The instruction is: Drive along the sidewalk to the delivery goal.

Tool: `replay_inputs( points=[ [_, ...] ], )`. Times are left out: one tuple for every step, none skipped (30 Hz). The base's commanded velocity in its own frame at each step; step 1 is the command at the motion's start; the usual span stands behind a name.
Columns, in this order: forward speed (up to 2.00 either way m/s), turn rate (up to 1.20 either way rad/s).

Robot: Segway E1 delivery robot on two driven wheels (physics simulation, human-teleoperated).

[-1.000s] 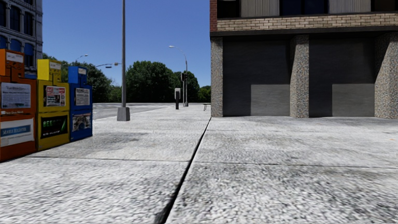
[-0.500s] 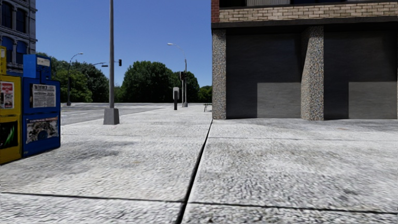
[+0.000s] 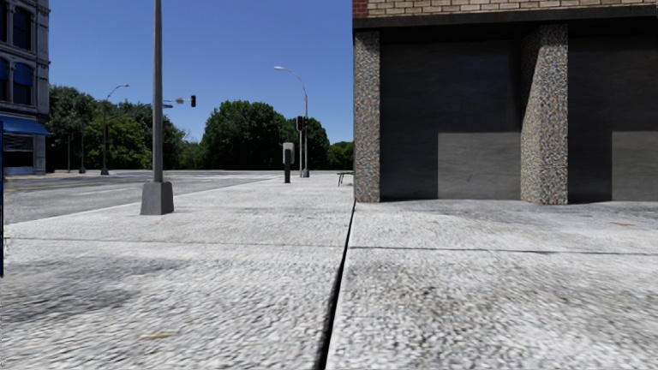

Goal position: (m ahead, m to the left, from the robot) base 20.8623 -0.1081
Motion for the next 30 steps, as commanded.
replay_inputs(
  points=[
    [2.00,0.00],
    [2.00,0.00],
    [2.00,0.00],
    [2.00,0.00],
    [2.00,0.00],
    [2.00,0.00],
    [2.00,0.00],
    [2.00,0.00],
    [2.00,0.00],
    [2.00,0.00],
    [2.00,0.00],
    [2.00,0.00],
    [2.00,0.00],
    [2.00,0.00],
    [2.00,0.00],
    [2.00,0.00],
    [2.00,0.00],
    [2.00,0.00],
    [2.00,0.00],
    [2.00,0.00],
    [2.00,0.00],
    [2.00,0.00],
    [2.00,0.00],
    [2.00,0.00],
    [2.00,0.00],
    [2.00,0.00],
    [2.00,0.00],
    [2.00,0.00],
    [2.00,0.00],
    [2.00,0.00]
  ],
)
